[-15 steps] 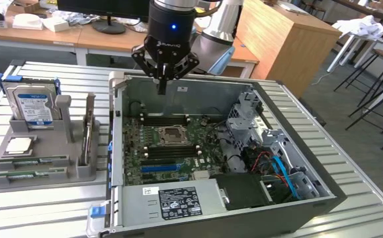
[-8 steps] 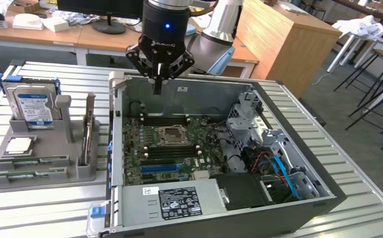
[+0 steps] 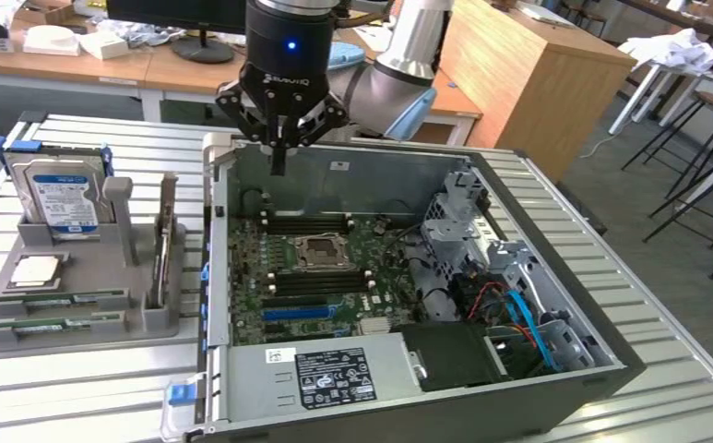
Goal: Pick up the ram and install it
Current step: 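Reach for the ram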
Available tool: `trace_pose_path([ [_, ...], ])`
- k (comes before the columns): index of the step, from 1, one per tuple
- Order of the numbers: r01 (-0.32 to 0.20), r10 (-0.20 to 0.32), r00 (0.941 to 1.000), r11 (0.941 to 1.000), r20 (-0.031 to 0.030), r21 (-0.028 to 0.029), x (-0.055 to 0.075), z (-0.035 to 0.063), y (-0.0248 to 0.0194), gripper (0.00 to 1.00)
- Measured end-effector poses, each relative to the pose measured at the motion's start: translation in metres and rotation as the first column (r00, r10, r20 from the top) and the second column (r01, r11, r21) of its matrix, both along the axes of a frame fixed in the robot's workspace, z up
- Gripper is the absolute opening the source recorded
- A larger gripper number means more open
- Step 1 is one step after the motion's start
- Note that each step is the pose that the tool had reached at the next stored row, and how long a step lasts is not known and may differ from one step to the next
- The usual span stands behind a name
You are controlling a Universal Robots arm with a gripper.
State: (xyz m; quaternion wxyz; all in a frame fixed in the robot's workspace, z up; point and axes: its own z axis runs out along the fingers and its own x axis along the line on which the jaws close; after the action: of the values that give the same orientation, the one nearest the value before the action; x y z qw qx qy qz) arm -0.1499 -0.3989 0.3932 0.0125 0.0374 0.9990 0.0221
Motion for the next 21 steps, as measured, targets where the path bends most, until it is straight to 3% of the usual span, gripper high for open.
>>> trace_pose_path([
  [11, 0.000, 0.000, 1.0000, 1.0000, 0.0000, 0.0001, -0.024, -0.0002, 0.0000, 0.10],
  [21, 0.000, 0.000, 1.0000, 1.0000, -0.0001, 0.0000, -0.054, -0.0007, 0.0000, 0.10],
])
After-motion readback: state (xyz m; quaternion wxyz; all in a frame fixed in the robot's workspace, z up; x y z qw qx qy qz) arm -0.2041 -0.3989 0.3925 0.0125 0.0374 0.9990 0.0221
